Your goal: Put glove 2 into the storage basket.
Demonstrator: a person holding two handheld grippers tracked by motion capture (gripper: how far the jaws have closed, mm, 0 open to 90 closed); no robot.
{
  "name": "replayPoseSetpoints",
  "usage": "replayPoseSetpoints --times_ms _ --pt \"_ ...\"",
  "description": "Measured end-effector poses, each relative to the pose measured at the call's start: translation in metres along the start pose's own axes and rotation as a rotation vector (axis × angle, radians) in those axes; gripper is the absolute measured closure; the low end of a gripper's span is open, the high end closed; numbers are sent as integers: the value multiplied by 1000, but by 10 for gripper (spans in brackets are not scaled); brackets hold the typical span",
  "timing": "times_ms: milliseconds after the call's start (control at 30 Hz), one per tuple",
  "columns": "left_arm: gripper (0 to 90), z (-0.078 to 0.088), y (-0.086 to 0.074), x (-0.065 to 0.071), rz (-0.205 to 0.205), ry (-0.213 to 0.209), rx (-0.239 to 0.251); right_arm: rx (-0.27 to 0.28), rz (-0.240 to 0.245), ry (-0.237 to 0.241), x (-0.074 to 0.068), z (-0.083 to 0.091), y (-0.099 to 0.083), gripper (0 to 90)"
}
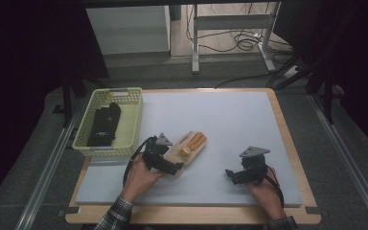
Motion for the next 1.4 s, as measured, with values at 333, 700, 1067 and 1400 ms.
replayPoseSetpoints --times_ms 333,700,1067,1400 --pt "0 -37 17 12 -25 29 -63 1 -1 1 0 0 0 9" --pt "159 -51 16 11 -22 53 -107 0 -2 1 0 0 0 9" --pt "613 -44 18 9 -24 22 -104 0 -2 1 0 0 0 9" --pt "643 -34 25 -1 31 67 -78 0 -2 1 0 0 0 9"
Point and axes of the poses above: each handheld gripper's, and its own axes: z roughly backward along the jaws, y roughly out of its top, x roughly to its right, the point moved 1 cm from there along -z, roughly forward along the jaws, and after that the axes turned 9 degrees about y, right-handed, at the moved point
